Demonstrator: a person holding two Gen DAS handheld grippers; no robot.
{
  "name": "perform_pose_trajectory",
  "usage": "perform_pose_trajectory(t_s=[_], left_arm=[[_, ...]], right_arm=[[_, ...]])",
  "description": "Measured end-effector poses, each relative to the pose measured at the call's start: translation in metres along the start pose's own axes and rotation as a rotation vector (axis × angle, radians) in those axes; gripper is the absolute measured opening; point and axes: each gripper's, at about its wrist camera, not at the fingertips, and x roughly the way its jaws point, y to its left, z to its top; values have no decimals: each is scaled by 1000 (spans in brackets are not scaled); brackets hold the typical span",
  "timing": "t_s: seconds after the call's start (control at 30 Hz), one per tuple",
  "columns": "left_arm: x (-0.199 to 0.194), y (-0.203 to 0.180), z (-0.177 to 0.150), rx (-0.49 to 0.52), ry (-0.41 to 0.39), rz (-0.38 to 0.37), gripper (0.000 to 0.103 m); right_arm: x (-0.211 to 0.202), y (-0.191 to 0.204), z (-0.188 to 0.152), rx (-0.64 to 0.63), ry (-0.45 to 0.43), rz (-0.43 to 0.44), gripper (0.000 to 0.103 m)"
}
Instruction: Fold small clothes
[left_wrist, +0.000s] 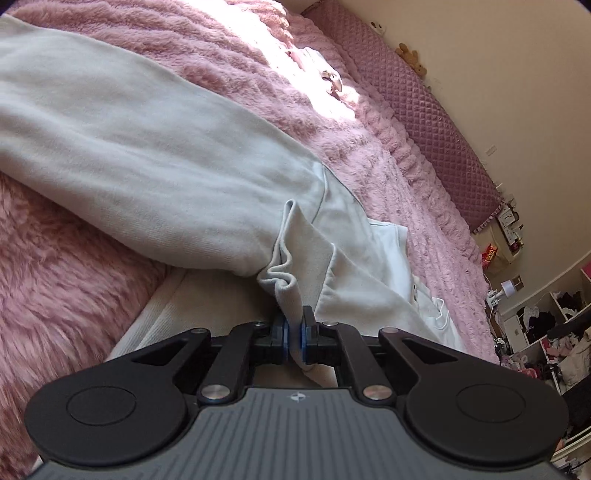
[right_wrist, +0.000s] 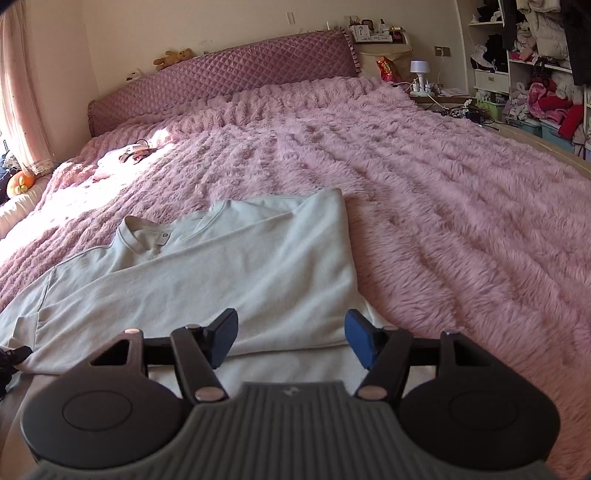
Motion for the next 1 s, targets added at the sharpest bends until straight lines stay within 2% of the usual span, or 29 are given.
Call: perform_pose_trajectory(t_s=[0.1,0.2,0.3,0.33,0.37,0.43,0.57,0.63,0.8,0.9,1.0], left_arm=[[-4,5,3,-47,-1,-8,16],[-12,6,7,-81,16,-21,29],[-31,4,9,-62,-3,-8,48],[-41,5,11,-52,-19,-4,58],[-51,6,12,-47,-35,1,62],[-71,12,18,-41,-63,15,62],[-114,37,32,-71,-124,67,63],[-139,53,41,-87,-176,116,63],[-191,105,57,-186,-329,248,63],[-212,133,64,-247,-431,335,62],[-223,152,73,-262,-490,378,62]], right_arm=[[14,5,7,1,10,26,61],[30,10,11,1,68,9,62],[47,16,8,-27,168,-71,62],[48,17,6,-26,178,-77,63],[47,19,6,-24,176,-80,63],[41,25,8,-16,156,-55,63],[23,56,10,-38,109,58,64],[16,80,9,-62,103,141,66],[4,135,4,-100,112,265,66],[-2,160,-2,-125,119,313,67],[-9,186,-9,-171,129,342,69]])
